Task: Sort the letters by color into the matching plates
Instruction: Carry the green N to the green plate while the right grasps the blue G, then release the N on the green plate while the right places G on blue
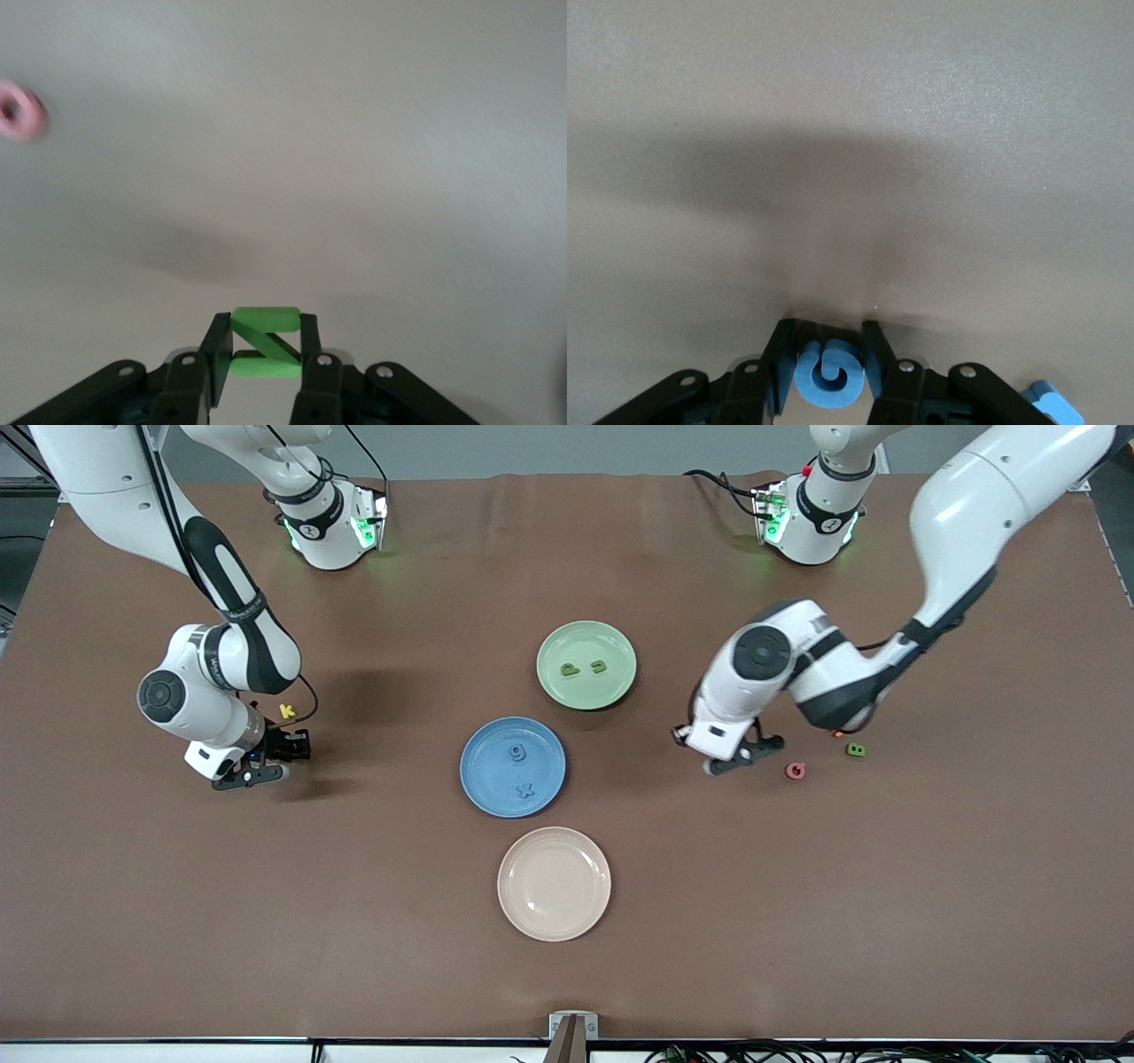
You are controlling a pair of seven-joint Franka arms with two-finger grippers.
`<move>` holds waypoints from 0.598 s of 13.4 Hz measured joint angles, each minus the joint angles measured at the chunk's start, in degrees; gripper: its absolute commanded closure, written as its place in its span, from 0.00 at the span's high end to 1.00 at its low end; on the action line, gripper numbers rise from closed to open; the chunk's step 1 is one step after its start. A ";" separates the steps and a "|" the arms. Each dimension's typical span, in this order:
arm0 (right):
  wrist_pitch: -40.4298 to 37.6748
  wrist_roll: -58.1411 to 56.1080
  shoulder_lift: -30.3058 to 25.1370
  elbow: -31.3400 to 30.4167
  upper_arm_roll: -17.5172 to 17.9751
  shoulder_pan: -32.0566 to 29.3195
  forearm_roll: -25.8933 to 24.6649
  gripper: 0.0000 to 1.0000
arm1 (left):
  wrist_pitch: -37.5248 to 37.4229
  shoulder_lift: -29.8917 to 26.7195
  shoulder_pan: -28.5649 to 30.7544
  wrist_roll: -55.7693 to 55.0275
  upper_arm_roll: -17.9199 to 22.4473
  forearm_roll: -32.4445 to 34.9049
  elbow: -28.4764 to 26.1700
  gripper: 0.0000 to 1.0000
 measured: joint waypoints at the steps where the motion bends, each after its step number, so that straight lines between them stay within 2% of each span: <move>1: -0.11 0.01 -0.18 0.02 0.01 -0.01 0.00 0.23 | 0.00 0.00 -2.41 -3.46 -0.02 -0.01 0.00 0.01; 8: -0.24 0.01 -0.27 0.14 0.15 0.06 -0.01 0.19 | 4.30 0.83 -16.25 -24.87 0.88 -0.28 -0.13 0.02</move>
